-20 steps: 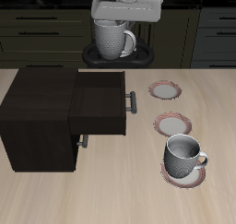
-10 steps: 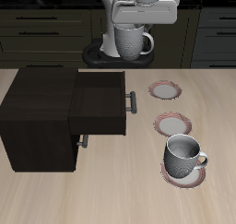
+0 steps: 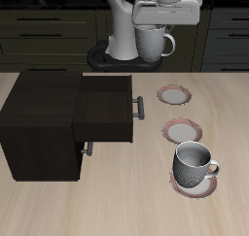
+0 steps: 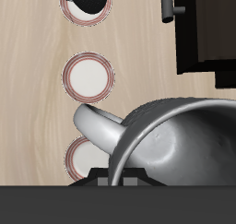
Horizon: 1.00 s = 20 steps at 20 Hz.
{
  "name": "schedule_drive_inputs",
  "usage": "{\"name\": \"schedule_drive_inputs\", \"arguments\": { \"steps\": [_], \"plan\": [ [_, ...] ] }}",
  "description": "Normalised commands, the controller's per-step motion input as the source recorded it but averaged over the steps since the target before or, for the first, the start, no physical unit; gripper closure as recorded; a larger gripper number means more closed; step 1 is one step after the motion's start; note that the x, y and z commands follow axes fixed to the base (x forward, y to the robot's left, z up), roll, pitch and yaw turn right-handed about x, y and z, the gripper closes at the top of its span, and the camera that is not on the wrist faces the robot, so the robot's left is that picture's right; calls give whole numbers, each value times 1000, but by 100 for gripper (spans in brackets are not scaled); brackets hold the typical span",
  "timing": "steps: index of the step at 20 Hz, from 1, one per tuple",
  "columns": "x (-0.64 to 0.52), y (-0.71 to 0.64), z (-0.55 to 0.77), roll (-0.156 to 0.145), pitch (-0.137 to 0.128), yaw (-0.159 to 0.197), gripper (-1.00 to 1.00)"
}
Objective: Place the porcelain mug that is in the drawer onto the nearest plate relative to the robot
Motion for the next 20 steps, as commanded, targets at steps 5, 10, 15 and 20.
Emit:
{"name": "schedule_drive_inputs", "arguments": {
  "steps": [5,10,15,20],
  "plan": [
    [-258,18,-228,-44,7,-33,100],
    [-357,33,-117,-22,-60,11,100],
    [-322,224,-205,53,28,-55,100],
    [-256,185,-153,29,9,-24,100]
  ]
}}
